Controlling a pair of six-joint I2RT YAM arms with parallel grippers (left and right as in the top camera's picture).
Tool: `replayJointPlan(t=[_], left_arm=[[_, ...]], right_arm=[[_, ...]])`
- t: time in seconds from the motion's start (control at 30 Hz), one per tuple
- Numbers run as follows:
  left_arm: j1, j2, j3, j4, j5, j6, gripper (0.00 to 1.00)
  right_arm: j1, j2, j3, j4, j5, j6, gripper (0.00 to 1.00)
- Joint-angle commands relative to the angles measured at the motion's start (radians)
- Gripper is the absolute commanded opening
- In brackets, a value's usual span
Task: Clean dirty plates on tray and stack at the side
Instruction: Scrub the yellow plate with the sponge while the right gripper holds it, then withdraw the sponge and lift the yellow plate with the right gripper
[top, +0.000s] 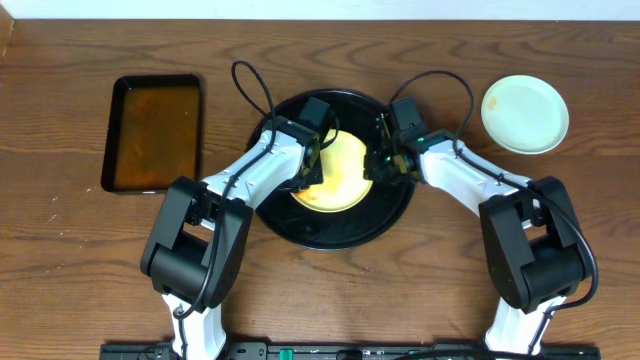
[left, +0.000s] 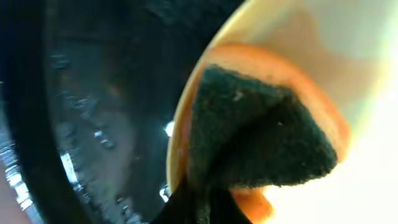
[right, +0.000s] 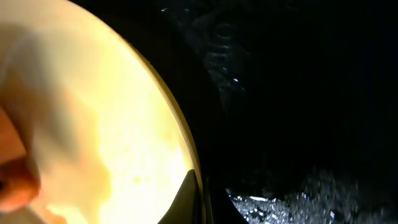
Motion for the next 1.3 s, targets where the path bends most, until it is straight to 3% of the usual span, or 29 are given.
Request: replayJointPlan(t=[0.0,0.1,0.3,0.47,0.77,1.07,1.27], left_arm=[[0.046,0.000,-0.002,-0.071,-0.334,0.033,0.07],[0.046,-0.056,0.022,-0.076,-0.297,0.032,0.07],[0.088,-0.294,0.050,-0.051,0.077,0.033,0.07],[0.179,-0.385,0.050,-0.071,0.199,0.052,0.08],[0.287,-0.374,0.013,-0.165,0.228,0.052,0.08],[0.288,-0.373,0.013,-0.164,0.227,0.052,0.08],[0.289,-0.372,0.013,-0.153,0.227,0.052,0.08]], right_arm=[[-0.024,0.032,-0.007,-0.011,0.135,0.014,0.01],[-0.024,0.032,-0.007,-0.010,0.135,0.014,0.01],[-0.024,0.019,0.013,-0.021,0.116,-0.029,0.01],[-0.024,-0.006,0.139,-0.159,0.120,-0.125,0.01],[0.026,-0.009,0.448,-0.449,0.360,-0.278,0.01],[0.131,-0.010,0.560,-0.538,0.578,-0.279,0.01],[0.222,-0.010,0.735,-0.626,0.914,-0.361,0.01]])
